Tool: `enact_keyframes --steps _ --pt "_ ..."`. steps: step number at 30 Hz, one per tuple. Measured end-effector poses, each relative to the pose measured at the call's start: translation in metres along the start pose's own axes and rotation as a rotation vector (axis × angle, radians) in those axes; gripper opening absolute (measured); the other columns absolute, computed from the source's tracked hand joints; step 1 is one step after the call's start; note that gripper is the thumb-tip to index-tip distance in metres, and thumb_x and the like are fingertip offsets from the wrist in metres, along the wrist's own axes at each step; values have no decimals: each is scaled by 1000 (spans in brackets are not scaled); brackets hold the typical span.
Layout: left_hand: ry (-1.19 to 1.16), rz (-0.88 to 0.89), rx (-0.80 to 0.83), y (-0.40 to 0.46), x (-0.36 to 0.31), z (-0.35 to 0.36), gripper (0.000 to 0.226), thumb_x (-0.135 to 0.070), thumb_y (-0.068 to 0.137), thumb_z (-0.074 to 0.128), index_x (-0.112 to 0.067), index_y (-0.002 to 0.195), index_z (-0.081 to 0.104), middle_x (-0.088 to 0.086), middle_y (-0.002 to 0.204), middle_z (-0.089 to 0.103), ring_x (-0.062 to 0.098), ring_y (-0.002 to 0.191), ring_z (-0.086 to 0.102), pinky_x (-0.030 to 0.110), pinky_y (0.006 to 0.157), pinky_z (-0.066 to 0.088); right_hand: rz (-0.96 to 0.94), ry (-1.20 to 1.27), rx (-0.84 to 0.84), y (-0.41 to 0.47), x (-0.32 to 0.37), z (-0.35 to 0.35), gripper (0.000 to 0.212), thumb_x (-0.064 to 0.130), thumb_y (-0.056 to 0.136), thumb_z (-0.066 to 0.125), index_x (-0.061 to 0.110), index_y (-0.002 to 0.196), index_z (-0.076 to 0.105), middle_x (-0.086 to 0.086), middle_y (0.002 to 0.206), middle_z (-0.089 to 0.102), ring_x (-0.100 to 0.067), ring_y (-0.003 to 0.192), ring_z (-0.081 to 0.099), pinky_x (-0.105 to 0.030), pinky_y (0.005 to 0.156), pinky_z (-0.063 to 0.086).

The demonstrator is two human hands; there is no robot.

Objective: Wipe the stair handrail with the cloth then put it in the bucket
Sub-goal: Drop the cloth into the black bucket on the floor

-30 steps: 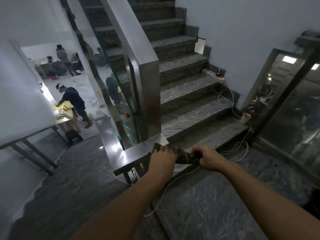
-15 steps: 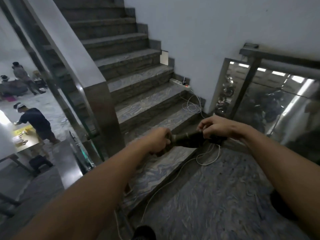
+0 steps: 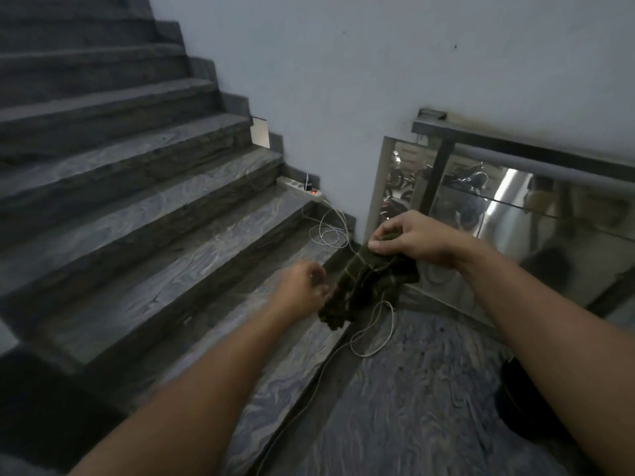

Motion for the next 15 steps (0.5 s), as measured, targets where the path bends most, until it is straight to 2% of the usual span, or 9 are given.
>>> enact_keyframes --steps 2,5,7,9,11,13,15 --pt "-76 19 -88 25 -15 -7 24 -13 79 70 -10 102 63 7 105 60 23 97 58 37 84 50 29 -33 -20 20 5 -20 18 28 81 72 12 87 75 -12 83 74 -19 72 71 -26 65 54" --pt "-172 57 41 57 -46 2 30 -10 71 77 -10 97 63 3 92 61 23 86 62 38 79 55 36 -93 -92 41 13 -56 22 35 81 72 13 77 75 -10 75 71 -14 64 65 -24 62 49" --pt "-214 89 119 75 -68 8 39 -17 66 82 -13 100 65 1 94 65 21 88 65 39 82 56 38 -90 -160 48 19 -81 27 40 81 70 14 72 74 -11 78 71 -14 67 64 -26 65 49" --pt "-246 88 147 90 -86 12 43 -25 64 84 -19 102 66 -1 98 67 17 90 65 38 83 57 63 -74 -216 53 22 -105 34 44 83 67 12 73 74 -15 81 71 -12 63 63 -24 58 50" --pt "-281 100 131 106 -103 11 37 -28 65 83 -25 98 66 -3 96 69 16 89 66 39 82 57 93 -23 -241 56 23 -124 39 48 83 65 13 66 71 -24 87 70 -17 53 56 -25 47 44" --pt "-286 114 85 123 -116 8 29 -23 72 77 -23 99 68 -1 95 71 15 87 67 40 81 58 113 16 -261 59 23 -141 43 53 81 64 15 61 68 -28 91 68 -20 51 52 -26 45 41" --pt "-285 109 52 140 -124 5 20 -17 78 69 -19 98 70 1 92 72 14 84 69 39 80 59 114 29 -278 63 23 -159 42 55 81 62 15 74 69 -10 70 65 -4 41 50 -17 40 38"
Point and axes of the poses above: each hand's wrist, its own y-axis towards the middle knuckle, its own z-axis out of the palm, x = y × z, the point moved 9 cm from there along y, towards the middle knuckle
